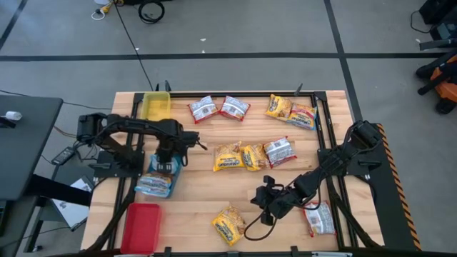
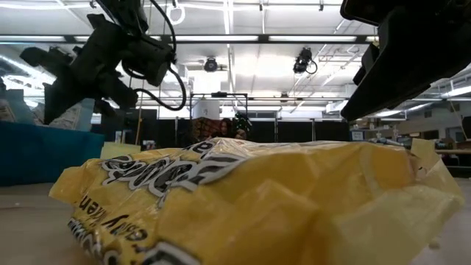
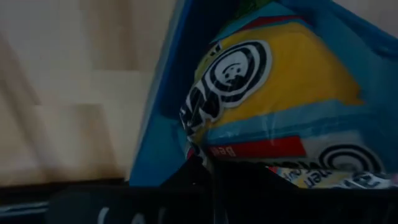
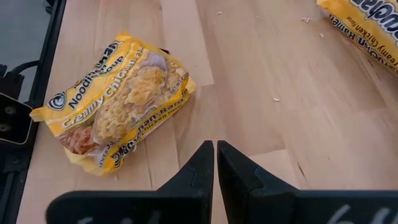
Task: Sort Maruchan noodles
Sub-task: Put the bottom blue noodle pack into the blue bin, then put the blue noodle pack into the blue bin
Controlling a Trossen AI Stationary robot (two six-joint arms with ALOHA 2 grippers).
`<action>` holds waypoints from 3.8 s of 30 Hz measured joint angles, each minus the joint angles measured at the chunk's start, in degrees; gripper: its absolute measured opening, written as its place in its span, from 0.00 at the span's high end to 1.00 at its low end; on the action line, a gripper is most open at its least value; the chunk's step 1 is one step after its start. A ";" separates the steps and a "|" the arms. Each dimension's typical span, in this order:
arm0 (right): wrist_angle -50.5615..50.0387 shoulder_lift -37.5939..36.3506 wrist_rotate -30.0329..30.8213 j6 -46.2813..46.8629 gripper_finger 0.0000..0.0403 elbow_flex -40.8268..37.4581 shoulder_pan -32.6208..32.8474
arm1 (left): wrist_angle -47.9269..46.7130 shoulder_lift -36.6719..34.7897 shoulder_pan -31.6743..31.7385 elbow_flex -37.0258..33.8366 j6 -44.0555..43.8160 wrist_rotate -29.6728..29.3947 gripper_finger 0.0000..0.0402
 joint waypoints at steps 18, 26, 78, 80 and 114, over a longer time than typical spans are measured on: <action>-2.35 0.00 0.02 2.69 0.93 0.00 2.57 | -3.79 0.09 8.13 -0.02 -3.76 -2.37 0.79; -5.34 0.00 -0.25 7.12 0.93 -0.04 3.54 | -10.04 -0.20 6.25 -0.04 -3.85 6.43 0.63; -5.18 0.00 -1.57 7.65 0.93 -0.02 3.31 | 7.44 -8.50 8.48 -12.00 -32.68 6.58 0.71; -5.15 0.00 -1.95 7.80 0.93 -0.02 3.36 | 7.57 -8.50 8.45 -11.98 -31.17 6.21 0.71; -59.11 -30.44 5.10 6.18 0.95 0.04 -18.88 | 87.61 -22.56 -4.16 -16.33 -18.37 -4.80 0.68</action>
